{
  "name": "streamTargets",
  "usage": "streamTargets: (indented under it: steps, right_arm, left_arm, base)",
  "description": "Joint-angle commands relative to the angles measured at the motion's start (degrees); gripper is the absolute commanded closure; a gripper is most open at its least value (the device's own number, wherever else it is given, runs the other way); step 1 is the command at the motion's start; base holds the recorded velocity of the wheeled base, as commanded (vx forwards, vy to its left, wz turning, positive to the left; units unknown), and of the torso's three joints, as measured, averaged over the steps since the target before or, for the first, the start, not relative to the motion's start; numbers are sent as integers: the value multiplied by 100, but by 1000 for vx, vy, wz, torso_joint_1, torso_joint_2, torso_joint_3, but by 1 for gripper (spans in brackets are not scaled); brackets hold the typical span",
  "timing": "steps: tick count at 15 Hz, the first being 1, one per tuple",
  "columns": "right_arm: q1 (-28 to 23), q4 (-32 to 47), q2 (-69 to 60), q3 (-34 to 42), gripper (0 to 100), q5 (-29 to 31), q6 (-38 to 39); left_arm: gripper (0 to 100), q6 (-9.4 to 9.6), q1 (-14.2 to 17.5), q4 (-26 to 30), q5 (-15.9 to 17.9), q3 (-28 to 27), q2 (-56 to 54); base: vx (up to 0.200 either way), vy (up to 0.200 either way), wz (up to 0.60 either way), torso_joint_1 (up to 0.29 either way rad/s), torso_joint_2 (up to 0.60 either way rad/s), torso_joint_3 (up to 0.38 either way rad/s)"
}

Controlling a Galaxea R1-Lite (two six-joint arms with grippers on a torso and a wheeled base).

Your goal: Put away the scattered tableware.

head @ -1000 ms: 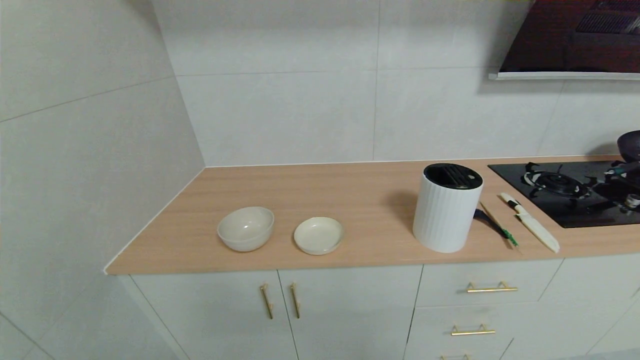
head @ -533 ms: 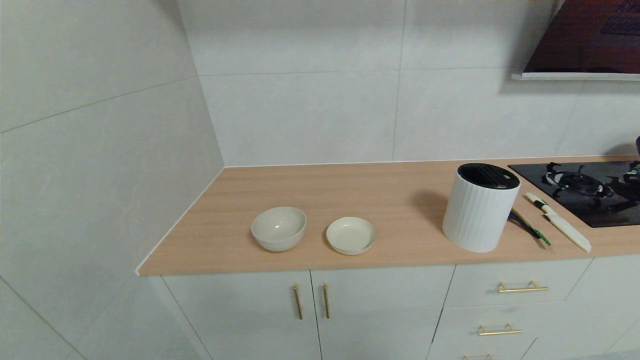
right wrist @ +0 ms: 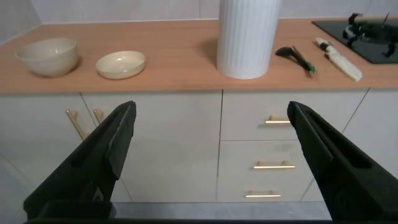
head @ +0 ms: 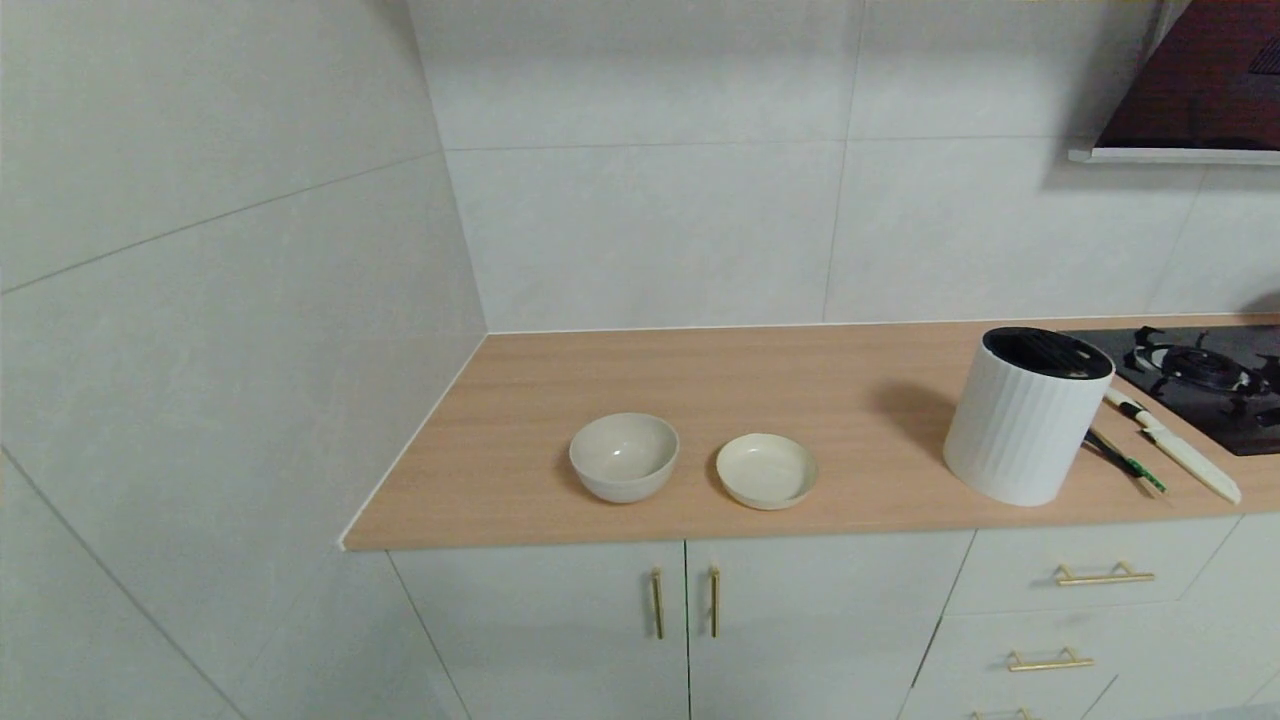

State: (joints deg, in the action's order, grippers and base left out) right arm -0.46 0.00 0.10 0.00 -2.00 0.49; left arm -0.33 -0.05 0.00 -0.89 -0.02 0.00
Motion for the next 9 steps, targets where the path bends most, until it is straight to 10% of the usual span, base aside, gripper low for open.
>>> streamTargets:
  steps: [1, 9]
  right_arm:
    - [2, 0, -1, 0, 0, -2, -5]
    - [2, 0, -1, 0, 0, -2, 4]
  left_arm:
    - [0, -2, 5, 0, 1, 2, 0]
    - [0, -2, 5, 0, 1, 2, 0]
  base:
    - [0, 0, 0, 0, 0, 0]
    - [0, 0, 0, 0, 0, 0]
